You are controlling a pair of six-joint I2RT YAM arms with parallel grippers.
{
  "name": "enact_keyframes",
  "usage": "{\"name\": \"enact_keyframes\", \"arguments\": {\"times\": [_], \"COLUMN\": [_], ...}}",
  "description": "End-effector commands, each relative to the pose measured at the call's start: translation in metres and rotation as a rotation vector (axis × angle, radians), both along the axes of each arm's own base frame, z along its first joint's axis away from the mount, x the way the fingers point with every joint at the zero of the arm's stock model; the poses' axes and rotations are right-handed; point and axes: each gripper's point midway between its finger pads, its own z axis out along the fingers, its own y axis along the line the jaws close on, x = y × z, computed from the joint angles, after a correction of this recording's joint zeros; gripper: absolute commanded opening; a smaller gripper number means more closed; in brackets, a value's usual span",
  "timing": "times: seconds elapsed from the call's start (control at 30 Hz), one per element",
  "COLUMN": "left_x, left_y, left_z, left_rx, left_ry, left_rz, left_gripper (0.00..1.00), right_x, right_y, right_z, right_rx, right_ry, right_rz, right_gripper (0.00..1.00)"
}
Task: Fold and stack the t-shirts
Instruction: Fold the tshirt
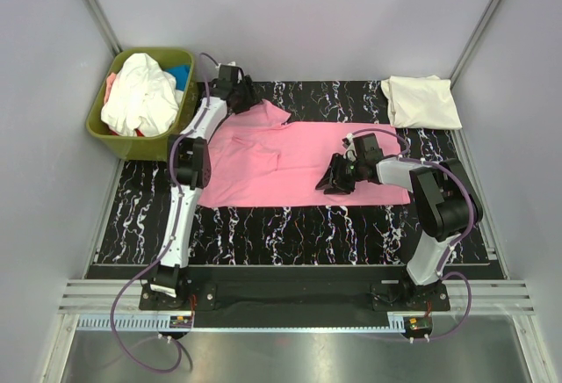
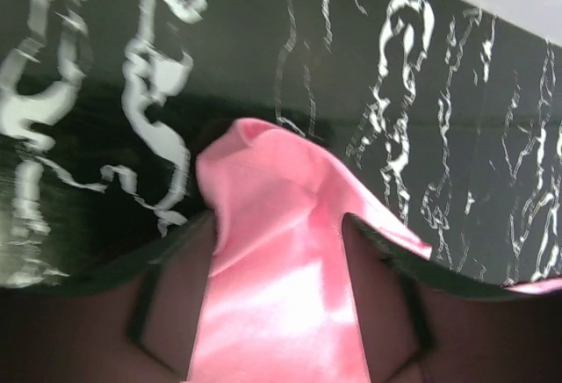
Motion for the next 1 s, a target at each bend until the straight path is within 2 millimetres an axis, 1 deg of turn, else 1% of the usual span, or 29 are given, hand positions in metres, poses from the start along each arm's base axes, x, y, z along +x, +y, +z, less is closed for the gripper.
{"name": "enact_keyframes", "arguments": {"times": [0.0, 0.07, 0.1, 0.13, 0.23, 0.4, 0.47, 0.5, 0.53, 0.6, 0.63, 0.67, 0.7, 0.73, 0.8, 0.87, 0.9, 0.93, 0.97], "left_x": [-0.01, -0.011, -0.012, -0.011, -0.009, -0.006, -0.005, -0.007, -0.005, -0.003, 0.0, 0.002, 0.003, 0.003, -0.002, -0.014, -0.021, -0.027, -0.038], "left_y": [-0.007, -0.008, -0.008, -0.008, -0.008, -0.012, -0.01, -0.01, -0.009, -0.004, -0.002, 0.001, 0.001, 0.005, 0.007, 0.009, 0.008, 0.008, 0.009], "left_z": [-0.014, -0.015, -0.015, -0.014, -0.013, -0.008, 0.004, 0.007, 0.033, 0.055, 0.073, 0.084, 0.101, 0.109, 0.118, 0.129, 0.145, 0.147, 0.133], "left_rx": [-0.03, -0.033, -0.036, -0.036, -0.044, -0.076, -0.096, -0.103, -0.103, -0.075, -0.073, -0.078, -0.082, -0.086, -0.074, -0.063, -0.062, -0.061, -0.054], "left_ry": [0.044, 0.046, 0.047, 0.044, 0.036, 0.004, -0.014, -0.019, -0.064, -0.114, -0.143, -0.161, -0.18, -0.189, -0.192, -0.189, -0.208, -0.204, -0.161], "left_rz": [-0.031, -0.038, -0.038, -0.038, -0.037, -0.063, -0.066, -0.071, -0.07, -0.064, -0.063, -0.071, -0.076, -0.075, -0.088, -0.099, -0.116, -0.125, -0.132], "left_gripper": [0.53, 0.41, 0.27, 0.18, 0.0, 0.0, 0.0, 0.0, 0.0, 0.0, 0.0, 0.0, 0.0, 0.0, 0.0, 0.0, 0.0, 0.0, 0.0], "right_x": [0.009, 0.009, 0.008, 0.009, 0.009, 0.009, 0.009, 0.009, 0.01, 0.01, 0.01, 0.01, 0.01, 0.01, 0.01, 0.01, 0.011, 0.01, 0.011], "right_y": [0.002, 0.003, 0.002, 0.003, 0.002, 0.002, 0.001, 0.001, 0.0, 0.0, 0.0, 0.0, 0.0, -0.001, -0.001, -0.003, -0.004, -0.005, -0.006], "right_z": [0.006, 0.006, 0.005, 0.006, 0.006, 0.005, 0.006, 0.005, 0.005, 0.006, 0.006, 0.006, 0.006, 0.006, 0.006, 0.007, 0.007, 0.007, 0.008], "right_rx": [0.022, 0.023, 0.021, 0.022, 0.022, 0.023, 0.021, 0.02, 0.018, 0.019, 0.019, 0.018, 0.019, 0.018, 0.018, 0.017, 0.014, 0.013, 0.013], "right_ry": [-0.026, -0.024, -0.02, -0.025, -0.025, -0.021, -0.023, -0.024, -0.025, -0.028, -0.028, -0.027, -0.026, -0.028, -0.027, -0.03, -0.031, -0.031, -0.032], "right_rz": [0.003, 0.004, 0.005, 0.005, 0.004, 0.004, 0.0, 0.001, -0.004, -0.007, -0.007, -0.008, -0.007, -0.007, -0.008, -0.014, -0.016, -0.02, -0.027], "right_gripper": [0.47, 0.47, 0.47, 0.47, 0.47, 0.47, 0.47, 0.47, 0.47, 0.47, 0.47, 0.47, 0.47, 0.47, 0.47, 0.47, 0.47, 0.47, 0.47]}}
